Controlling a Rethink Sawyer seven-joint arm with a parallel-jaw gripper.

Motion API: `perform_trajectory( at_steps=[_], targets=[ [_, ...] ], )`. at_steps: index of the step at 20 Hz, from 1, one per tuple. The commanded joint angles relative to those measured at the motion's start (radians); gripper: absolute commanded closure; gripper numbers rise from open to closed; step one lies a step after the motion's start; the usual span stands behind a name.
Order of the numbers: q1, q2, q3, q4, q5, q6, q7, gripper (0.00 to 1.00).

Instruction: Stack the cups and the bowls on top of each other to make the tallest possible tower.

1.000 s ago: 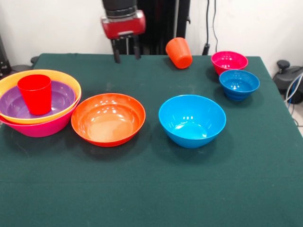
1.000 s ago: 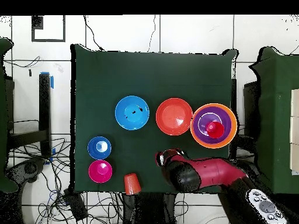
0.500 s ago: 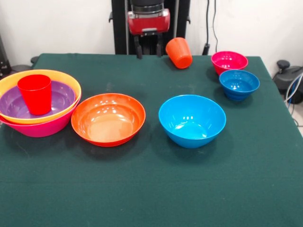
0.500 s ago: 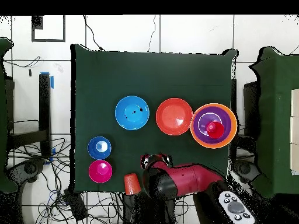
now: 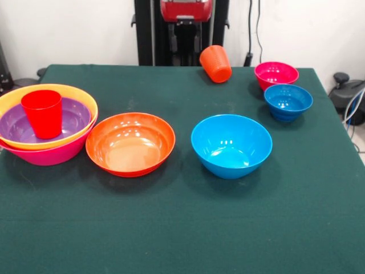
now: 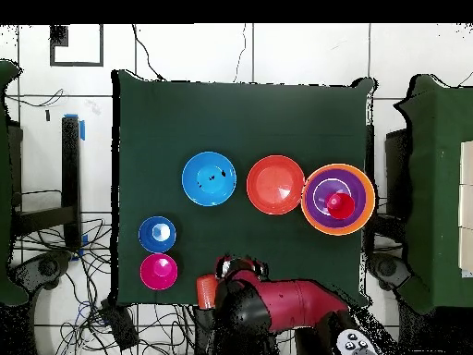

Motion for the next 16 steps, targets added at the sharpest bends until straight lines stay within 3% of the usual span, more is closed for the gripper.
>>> perform_trajectory(
  at_steps=[1, 16],
  targets=[
    [0.045, -0.077, 0.013, 0.118, 0.11, 0.032, 0.182, 0.0],
    [0.143, 0.031, -0.041, 0.092, 0.18, -0.121, 0.237, 0.0]
  ],
)
